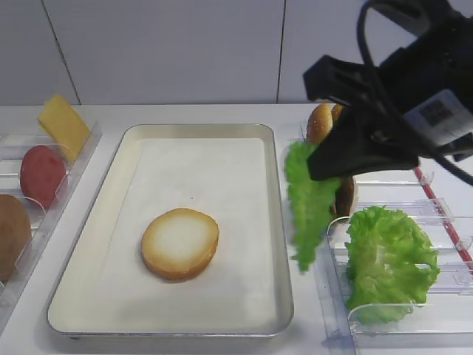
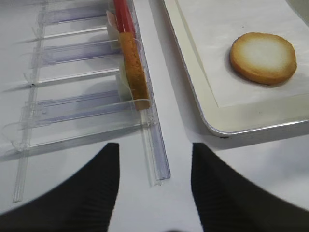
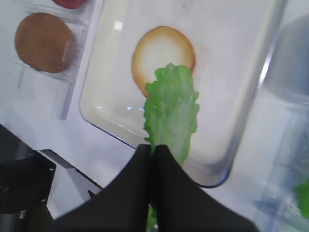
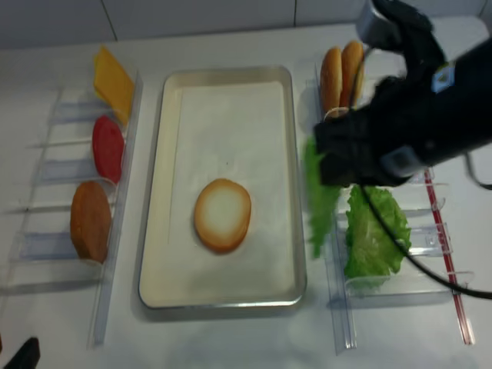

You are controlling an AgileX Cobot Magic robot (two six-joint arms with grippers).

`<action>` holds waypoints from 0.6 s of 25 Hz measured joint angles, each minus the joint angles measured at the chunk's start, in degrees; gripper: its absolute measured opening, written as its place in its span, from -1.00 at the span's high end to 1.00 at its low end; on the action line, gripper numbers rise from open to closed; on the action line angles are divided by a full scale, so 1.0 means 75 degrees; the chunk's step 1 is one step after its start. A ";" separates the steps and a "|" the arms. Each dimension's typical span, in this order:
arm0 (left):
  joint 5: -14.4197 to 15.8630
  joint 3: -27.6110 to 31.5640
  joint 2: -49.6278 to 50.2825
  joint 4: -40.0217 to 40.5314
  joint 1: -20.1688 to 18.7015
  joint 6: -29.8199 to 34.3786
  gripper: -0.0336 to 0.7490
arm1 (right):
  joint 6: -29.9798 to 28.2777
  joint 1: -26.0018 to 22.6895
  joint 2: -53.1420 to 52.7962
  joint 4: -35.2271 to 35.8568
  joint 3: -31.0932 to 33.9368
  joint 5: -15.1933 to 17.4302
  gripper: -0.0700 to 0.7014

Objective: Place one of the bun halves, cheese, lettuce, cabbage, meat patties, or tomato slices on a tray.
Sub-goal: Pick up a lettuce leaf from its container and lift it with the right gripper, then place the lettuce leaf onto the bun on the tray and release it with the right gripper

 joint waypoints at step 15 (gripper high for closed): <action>0.0000 0.0000 0.0000 0.0000 0.0000 0.0000 0.09 | -0.2916 0.1427 0.3436 0.3585 -0.1301 -0.1756 0.72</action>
